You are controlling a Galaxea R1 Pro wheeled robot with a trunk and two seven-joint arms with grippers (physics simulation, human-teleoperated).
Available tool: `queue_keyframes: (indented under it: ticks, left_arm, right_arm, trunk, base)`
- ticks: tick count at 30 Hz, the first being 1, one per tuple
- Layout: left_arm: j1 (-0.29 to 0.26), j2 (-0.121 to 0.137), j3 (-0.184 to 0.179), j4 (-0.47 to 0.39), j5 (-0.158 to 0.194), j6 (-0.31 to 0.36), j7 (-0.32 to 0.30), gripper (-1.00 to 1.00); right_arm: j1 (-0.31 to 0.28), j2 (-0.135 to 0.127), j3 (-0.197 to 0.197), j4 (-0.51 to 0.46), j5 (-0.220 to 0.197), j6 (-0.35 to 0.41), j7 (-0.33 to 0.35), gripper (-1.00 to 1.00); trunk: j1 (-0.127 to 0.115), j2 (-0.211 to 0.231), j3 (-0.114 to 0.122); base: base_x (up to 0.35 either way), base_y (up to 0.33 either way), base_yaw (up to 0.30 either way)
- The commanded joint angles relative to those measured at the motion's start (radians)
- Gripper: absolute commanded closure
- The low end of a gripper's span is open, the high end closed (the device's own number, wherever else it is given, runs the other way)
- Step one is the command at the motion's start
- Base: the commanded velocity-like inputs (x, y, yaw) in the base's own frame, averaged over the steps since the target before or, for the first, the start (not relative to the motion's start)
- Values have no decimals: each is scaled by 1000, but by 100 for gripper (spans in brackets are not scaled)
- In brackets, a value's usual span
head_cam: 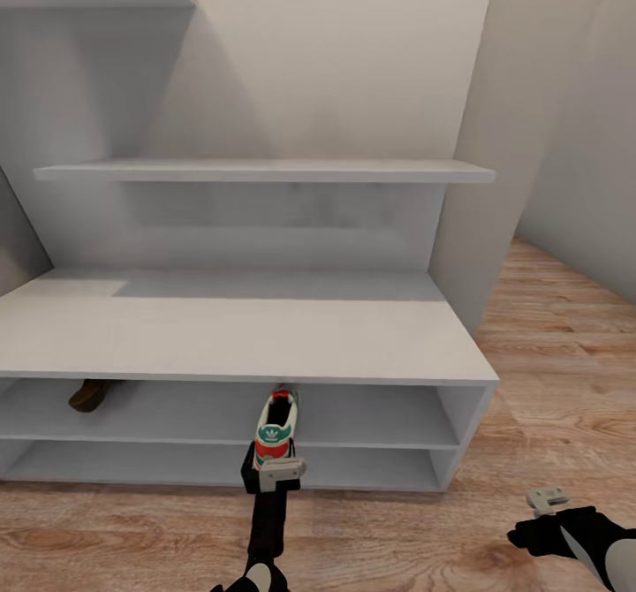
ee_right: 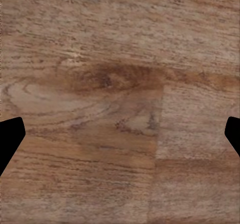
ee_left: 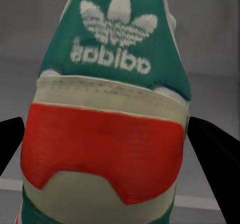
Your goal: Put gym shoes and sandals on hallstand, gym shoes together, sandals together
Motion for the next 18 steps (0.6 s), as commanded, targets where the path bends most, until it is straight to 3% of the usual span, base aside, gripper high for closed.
queue_keyframes:
  ticks: [1, 18]
  left_arm:
    - [0, 0, 0, 0, 2, 0, -5, 100]
    - [0, 0, 0, -1, 10, 0, -22, 100]
  right_arm:
    - [0, 2, 0, 0, 0, 0, 0, -100]
    - [0, 9, 0, 0, 0, 0, 0, -100]
  trunk:
    - [0, 0, 0]
    - [0, 0, 0]
  base:
    - [0, 0, 0]
    - [0, 0, 0]
